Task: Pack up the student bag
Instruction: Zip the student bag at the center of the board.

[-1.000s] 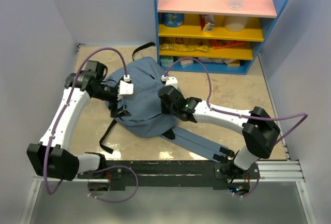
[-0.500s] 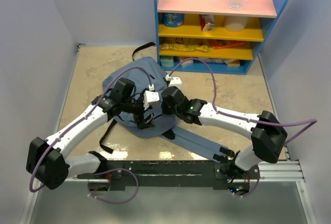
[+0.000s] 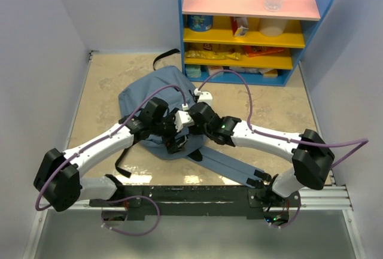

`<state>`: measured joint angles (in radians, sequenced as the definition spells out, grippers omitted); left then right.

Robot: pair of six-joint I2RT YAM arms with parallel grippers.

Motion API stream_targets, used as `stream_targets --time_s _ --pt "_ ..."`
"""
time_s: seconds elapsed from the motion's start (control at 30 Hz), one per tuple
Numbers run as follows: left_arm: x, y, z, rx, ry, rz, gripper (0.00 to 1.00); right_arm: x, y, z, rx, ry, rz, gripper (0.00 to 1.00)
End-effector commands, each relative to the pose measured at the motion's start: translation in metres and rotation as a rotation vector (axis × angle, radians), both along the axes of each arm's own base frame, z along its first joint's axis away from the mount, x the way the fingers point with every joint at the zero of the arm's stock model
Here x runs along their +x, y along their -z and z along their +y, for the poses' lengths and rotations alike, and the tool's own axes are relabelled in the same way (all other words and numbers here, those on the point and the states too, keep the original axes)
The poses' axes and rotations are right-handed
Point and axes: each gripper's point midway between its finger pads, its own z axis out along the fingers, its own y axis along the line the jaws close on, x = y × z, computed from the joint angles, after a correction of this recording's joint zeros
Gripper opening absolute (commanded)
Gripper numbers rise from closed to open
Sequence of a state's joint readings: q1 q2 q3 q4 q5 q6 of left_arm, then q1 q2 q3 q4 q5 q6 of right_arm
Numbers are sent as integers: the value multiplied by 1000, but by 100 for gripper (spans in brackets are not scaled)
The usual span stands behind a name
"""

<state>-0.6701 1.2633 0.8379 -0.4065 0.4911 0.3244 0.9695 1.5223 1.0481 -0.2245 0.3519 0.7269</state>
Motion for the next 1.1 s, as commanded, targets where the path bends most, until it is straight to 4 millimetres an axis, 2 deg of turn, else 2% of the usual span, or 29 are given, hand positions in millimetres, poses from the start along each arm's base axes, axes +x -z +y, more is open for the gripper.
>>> stream_targets --time_s 0.0,0.03,0.1,0.13,0.2,0.23,0.27,0.3,0.47,0.63,0.83,0.93,1.07 --pt "18 -3 -3 -10 -65 -57 93 1 -26 1 82 26 -35 0" --pt "20 -2 -2 -8 -73 -65 83 1 -26 1 87 28 -35 0" --pt "25 -4 -1 -7 -84 -89 73 0 -26 1 89 26 -30 0" --pt "24 -3 -2 -9 -77 -90 57 0 -25 1 89 26 -30 0" --pt "20 -4 -3 -11 -47 -81 42 -1 -25 1 91 24 -29 0" --pt "18 -5 -4 -15 -31 -78 22 1 -25 1 96 29 -32 0" --pt "13 -5 -3 -12 -15 -64 8 1 -25 2 97 27 -33 0" --pt "11 -4 -3 -11 -4 -61 0 2 -25 3 99 26 -33 0" --pt "-10 -5 6 11 78 -39 0 6 -21 5 91 23 -35 0" --pt "-26 -7 16 39 150 -39 0 19 -17 -10 60 47 -52 0" --pt "-55 -7 35 100 287 -3 0 36 -16 -29 6 72 -89 0" --pt "-57 -13 42 133 332 -26 0 40 -20 -27 -1 66 -98 0" --pt "-74 -4 59 199 401 33 0 44 -26 -25 2 63 -114 0"
